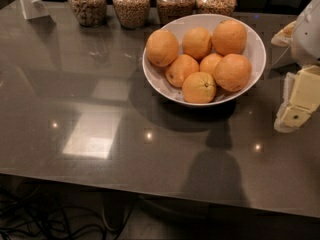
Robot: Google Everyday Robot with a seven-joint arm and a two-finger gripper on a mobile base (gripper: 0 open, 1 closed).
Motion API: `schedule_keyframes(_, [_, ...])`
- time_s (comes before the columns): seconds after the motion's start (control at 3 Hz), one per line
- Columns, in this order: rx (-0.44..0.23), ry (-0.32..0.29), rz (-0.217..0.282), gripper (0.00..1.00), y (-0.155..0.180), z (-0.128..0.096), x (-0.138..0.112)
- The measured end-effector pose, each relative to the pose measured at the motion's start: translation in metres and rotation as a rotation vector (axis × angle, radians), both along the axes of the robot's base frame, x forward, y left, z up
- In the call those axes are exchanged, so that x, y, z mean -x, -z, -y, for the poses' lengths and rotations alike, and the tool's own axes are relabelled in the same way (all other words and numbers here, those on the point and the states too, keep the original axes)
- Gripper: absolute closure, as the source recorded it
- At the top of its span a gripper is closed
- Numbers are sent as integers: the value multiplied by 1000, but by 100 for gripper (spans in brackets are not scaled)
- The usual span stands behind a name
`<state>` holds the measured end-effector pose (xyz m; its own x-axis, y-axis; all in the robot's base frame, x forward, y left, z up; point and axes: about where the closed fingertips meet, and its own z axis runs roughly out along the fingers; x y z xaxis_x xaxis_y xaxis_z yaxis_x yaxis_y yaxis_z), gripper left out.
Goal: Pick orange from white bowl
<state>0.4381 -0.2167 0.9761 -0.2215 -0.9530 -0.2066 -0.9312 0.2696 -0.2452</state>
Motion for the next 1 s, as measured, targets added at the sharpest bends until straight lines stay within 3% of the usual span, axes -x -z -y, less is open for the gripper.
schedule_keyframes(0.33, [0,0,0,0,0,0,0])
schedule_keyframes(1.0, [-71,26,94,0,-8,-2,-27])
